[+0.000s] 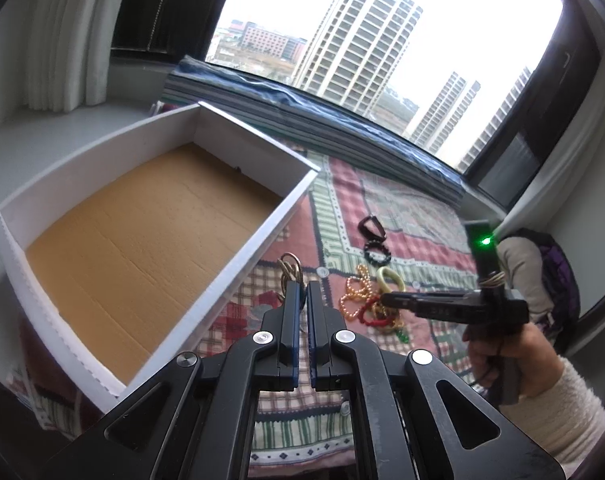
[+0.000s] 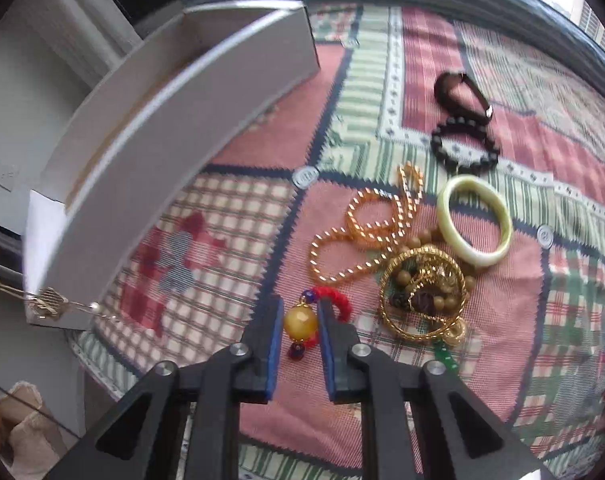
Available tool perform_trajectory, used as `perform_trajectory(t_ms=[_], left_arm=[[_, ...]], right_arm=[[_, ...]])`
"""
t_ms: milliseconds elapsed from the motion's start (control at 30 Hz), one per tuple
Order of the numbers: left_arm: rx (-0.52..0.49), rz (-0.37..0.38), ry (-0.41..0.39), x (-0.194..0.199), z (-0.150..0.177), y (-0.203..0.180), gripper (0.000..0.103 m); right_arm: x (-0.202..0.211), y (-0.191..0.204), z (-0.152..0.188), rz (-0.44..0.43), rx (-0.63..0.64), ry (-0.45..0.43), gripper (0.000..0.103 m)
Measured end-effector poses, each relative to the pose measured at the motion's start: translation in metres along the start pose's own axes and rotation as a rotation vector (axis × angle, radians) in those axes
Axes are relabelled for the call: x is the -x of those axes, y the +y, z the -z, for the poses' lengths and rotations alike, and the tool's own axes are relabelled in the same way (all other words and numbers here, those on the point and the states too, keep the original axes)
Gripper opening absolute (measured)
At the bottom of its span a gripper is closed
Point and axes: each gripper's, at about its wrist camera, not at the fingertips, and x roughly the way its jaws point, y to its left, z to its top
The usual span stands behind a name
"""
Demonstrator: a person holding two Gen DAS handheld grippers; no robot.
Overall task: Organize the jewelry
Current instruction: 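Grasp the red bead bracelet with the right tool while the left tool holds the silver chain, then lower the chain and red bracelet into the white box and open both tools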
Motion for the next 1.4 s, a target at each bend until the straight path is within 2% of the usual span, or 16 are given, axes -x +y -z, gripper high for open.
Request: perform_trajectory(t_ms=[100,200,300,433,633,733,833,867,900,933,967,1000,1200,1367,1400], left_arm=[[0.004,-0.011,-0.043,0.023,-0.020,0.008,0.001],[0.000,-0.084,-0.095,0.042,-0.039,0.021,0.001],[0.008,-0.157,-0.119,0.047,-0.053,0.038,0.001],[0.041,-0.260,-0.095,0.027,-0.053,0.070,0.001],[0.123,-0.355,0.017,-0.020,-0.019,0.121,0.001],[0.135,-0.379,0.063,-0.037,0.002,0.135,0.001],[0.125,-0.404,0.082,-0.042,0.019,0.138,0.004],[0.121,-0.415,0.083,-0.042,0.022,0.138,0.013],[0.116,-0.421,0.082,-0.042,0.025,0.138,0.031],[0.112,-0.429,0.076,-0.041,0.028,0.137,0.041],[0.106,-0.436,0.065,-0.040,0.028,0.135,0.056],[0.094,-0.443,0.053,-0.040,0.030,0.133,0.062],[0.009,-0.403,0.046,-0.054,0.033,0.124,0.065],[-0.037,-0.388,0.097,-0.079,0.037,0.119,0.068],[-0.035,-0.390,0.121,-0.084,0.038,0.120,0.066]], right_arm=[[0.045,0.035,-0.024,-0.050,0.077,-0.089,0.017],[0.082,0.071,-0.050,-0.121,0.145,-0.157,0.017],[0.098,0.110,-0.072,-0.180,0.213,-0.196,0.017],[0.084,0.164,-0.089,-0.224,0.295,-0.210,0.017],[0.008,0.211,-0.096,-0.197,0.360,-0.149,0.017],[-0.034,0.215,-0.092,-0.166,0.361,-0.103,0.017],[-0.057,0.210,-0.084,-0.148,0.352,-0.077,0.019],[-0.059,0.208,-0.082,-0.142,0.346,-0.074,0.026],[-0.059,0.205,-0.079,-0.141,0.336,-0.074,0.033],[-0.055,0.201,-0.078,-0.147,0.322,-0.083,0.040],[-0.050,0.196,-0.076,-0.153,0.309,-0.098,0.040],[-0.045,0.192,-0.073,-0.154,0.301,-0.113,0.040],[-0.004,0.170,-0.038,-0.125,0.306,-0.209,0.041],[0.015,0.142,0.001,-0.151,0.259,-0.230,0.042],[0.019,0.135,0.008,-0.153,0.251,-0.236,0.042]])
